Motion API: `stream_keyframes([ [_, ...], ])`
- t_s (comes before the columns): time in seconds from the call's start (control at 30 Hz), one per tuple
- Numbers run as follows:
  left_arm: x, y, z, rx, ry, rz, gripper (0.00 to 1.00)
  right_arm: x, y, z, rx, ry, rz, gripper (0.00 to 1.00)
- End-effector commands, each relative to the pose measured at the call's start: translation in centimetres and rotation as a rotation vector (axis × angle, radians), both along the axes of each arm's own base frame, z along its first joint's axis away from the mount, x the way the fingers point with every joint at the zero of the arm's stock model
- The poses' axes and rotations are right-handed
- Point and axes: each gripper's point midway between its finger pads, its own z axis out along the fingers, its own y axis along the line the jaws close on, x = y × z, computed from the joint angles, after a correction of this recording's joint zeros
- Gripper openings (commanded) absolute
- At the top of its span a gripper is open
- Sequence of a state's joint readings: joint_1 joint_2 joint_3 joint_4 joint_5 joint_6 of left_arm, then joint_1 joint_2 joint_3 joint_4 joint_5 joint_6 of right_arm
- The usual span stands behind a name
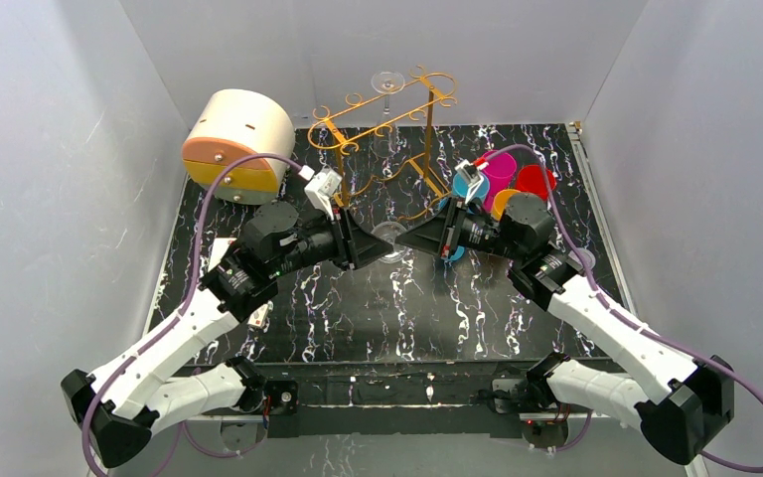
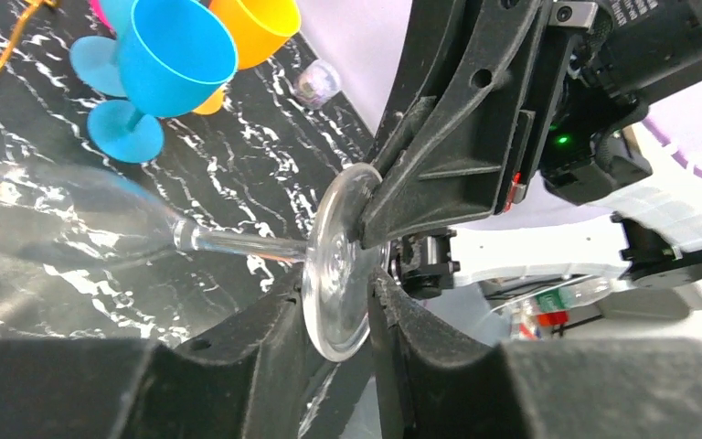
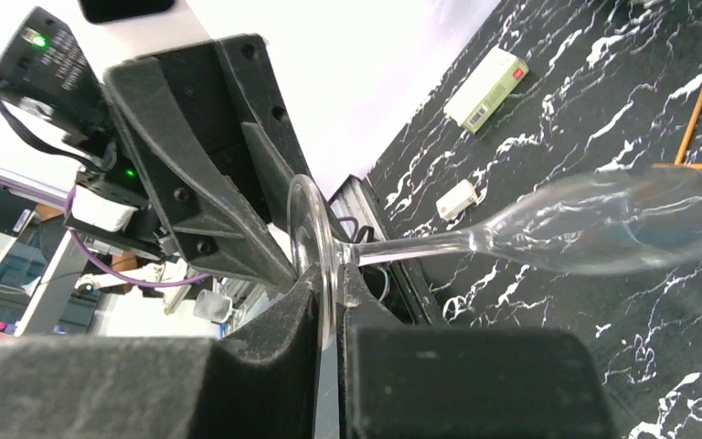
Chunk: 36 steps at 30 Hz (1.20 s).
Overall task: Take the wine glass off the wine glass rack
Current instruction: Place the wine glass at the center of the board.
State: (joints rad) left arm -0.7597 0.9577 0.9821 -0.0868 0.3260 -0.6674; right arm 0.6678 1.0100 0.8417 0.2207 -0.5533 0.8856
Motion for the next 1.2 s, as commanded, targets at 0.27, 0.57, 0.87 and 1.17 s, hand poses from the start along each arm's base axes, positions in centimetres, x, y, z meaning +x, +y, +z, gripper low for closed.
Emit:
stream_keyframes([
  [0.27,-1.4,-1.6,2.3,-0.205,0.055,-0.081,0.24,-0.6,-0.2,4.2,0.095,-0.19,0.021,0.01],
  [0.57,-1.1,-1.8,2.3,-0.201,0.072,-0.072,0.06,-0.4,-0.5,5.3,0.116,-0.211,-0.011,0.01],
  [0.87,-1.5,-2.1,2.4,-0.214,0.039,-0.113,0.0,-0.6,-1.1,5.4,0.108,-0.233,-0.027,0.03],
  [1.17,-2.9,-2.1,1.4,-0.174,-0.052,-0.208,0.0,0.4,-0.8,2.9,-0.036,-0.148,-0.044,0.47],
])
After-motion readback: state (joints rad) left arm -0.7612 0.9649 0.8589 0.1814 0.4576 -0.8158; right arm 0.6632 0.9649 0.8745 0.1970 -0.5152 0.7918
